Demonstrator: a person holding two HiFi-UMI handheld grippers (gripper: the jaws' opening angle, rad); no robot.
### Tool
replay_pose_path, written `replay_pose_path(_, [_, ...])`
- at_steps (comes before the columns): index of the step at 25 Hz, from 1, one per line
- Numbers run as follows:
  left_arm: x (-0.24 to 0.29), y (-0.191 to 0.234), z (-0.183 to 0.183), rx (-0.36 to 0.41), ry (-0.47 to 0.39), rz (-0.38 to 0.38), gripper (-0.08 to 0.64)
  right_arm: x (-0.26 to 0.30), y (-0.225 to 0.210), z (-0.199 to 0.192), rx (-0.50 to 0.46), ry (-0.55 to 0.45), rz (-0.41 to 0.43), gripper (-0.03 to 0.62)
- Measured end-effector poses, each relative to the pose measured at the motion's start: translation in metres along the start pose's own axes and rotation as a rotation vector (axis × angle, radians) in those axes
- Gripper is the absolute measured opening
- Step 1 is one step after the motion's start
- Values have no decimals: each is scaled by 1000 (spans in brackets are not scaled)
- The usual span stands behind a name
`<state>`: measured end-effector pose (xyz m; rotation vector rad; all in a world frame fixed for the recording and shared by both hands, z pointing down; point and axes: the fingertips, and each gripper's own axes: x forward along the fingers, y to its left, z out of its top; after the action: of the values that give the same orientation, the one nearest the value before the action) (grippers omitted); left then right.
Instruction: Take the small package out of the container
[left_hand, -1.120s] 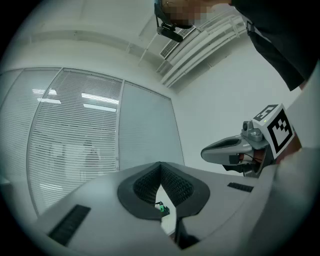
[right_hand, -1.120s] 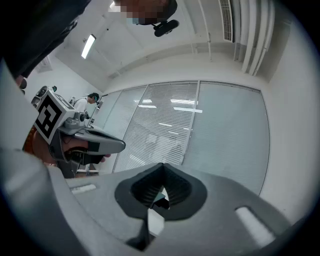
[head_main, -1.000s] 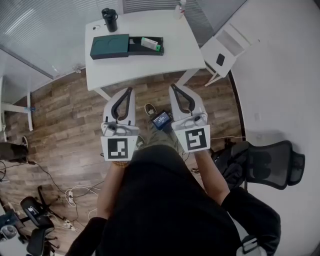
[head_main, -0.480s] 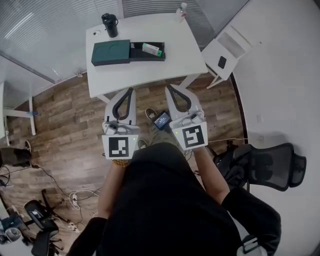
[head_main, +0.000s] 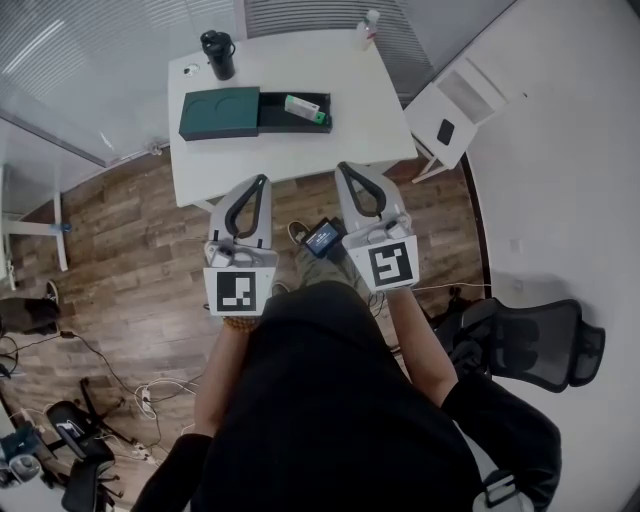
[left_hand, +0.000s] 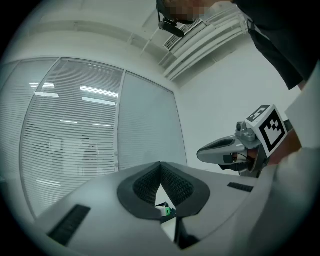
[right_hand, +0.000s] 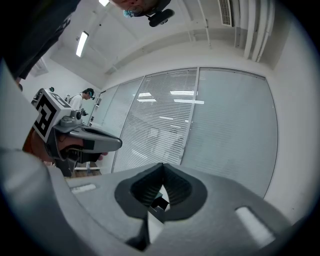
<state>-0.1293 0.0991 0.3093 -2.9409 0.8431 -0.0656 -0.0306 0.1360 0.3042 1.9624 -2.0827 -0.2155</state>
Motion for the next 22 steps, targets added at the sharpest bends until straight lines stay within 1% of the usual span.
replay_pose_path(4, [20,9,1,-3,-2,8,2,20,-17,-3,7,2,4,-2])
replay_pose_path(7, [33,15,-4,7,18,8,2,35,-29,-7,13,3,6,-2])
replay_pose_path(10, [49,20,-4,6,12,15,2,48,-43,-13,22,3,5,-2])
replay_pose_path(13, [64,24,-5,34,19,11,2,60,-56,-20,30,13,11,-2])
replay_pose_path(16, [80,28,-9,11,41,27,2,74,-71,-28,37,21,21,-2])
replay_pose_path(22, [101,37,-16,-7,63,54,2,102,-93,-43,34,38,54,-2])
